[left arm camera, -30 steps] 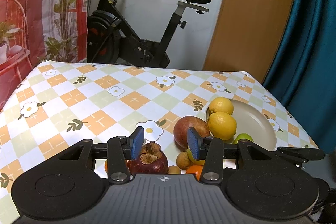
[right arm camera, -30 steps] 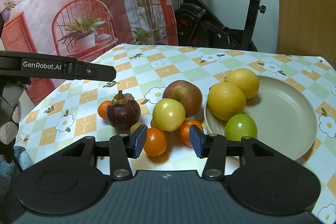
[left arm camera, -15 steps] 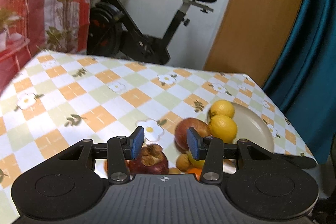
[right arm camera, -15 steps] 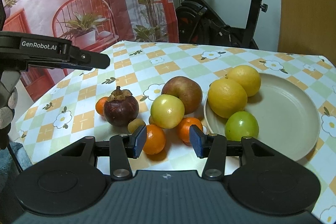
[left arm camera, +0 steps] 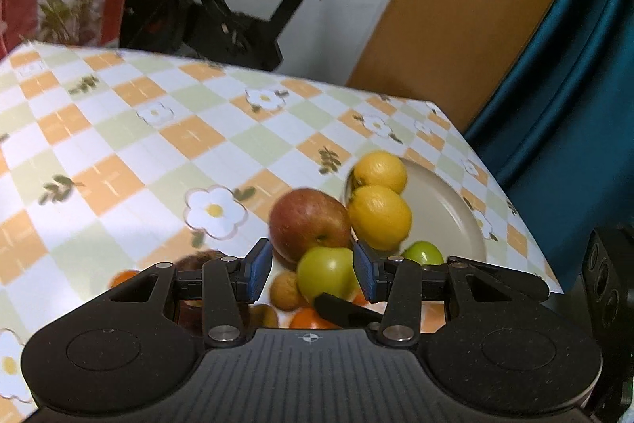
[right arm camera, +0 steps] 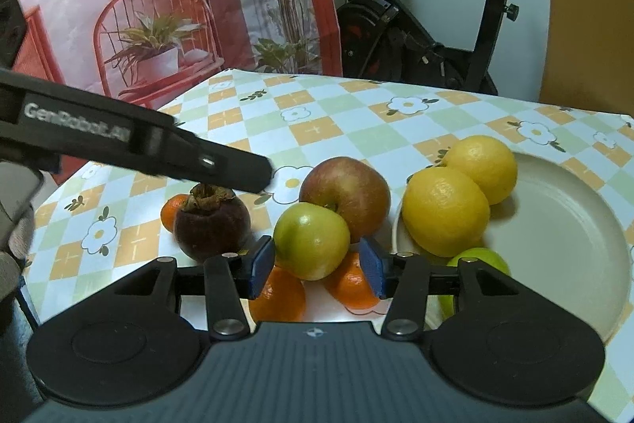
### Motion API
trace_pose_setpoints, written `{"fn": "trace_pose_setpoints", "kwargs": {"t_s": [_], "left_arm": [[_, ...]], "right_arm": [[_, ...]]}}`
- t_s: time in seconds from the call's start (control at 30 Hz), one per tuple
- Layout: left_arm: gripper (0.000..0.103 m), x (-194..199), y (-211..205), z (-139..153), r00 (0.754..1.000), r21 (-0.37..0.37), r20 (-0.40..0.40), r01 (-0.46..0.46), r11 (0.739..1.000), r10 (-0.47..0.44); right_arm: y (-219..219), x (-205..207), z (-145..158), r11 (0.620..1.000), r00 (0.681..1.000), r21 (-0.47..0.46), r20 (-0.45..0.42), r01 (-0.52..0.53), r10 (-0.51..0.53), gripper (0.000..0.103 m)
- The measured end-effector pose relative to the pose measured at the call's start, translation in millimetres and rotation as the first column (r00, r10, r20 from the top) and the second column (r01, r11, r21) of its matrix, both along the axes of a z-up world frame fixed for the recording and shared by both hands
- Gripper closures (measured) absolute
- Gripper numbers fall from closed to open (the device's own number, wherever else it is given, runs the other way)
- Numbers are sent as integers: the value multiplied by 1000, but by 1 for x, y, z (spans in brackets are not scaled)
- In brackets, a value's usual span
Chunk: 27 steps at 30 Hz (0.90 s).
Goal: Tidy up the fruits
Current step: 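Grasp the pale yellow-green apple with the left tool, then carry the pale apple onto the plate and open the left tool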
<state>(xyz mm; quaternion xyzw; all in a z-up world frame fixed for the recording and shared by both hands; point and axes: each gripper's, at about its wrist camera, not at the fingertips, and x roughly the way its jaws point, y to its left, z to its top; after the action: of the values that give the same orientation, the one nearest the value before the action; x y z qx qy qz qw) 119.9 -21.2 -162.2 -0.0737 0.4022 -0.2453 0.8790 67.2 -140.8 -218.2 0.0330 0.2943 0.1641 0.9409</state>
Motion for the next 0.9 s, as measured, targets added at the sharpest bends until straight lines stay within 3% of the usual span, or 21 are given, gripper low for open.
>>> {"fn": "trace_pose_setpoints", "kwargs": {"t_s": [0.57, 0.9], "left_arm": [[55, 14, -17, -27, 994, -1, -89, 60, 998, -60], [55, 10, -19, -25, 996, 1, -61, 68, 998, -67]], "right_arm": [[2, 8, -6, 1000, 1000, 16, -5, -22, 22, 52], [1, 6, -5, 1000, 1000, 26, 0, -18, 18, 54]]}}
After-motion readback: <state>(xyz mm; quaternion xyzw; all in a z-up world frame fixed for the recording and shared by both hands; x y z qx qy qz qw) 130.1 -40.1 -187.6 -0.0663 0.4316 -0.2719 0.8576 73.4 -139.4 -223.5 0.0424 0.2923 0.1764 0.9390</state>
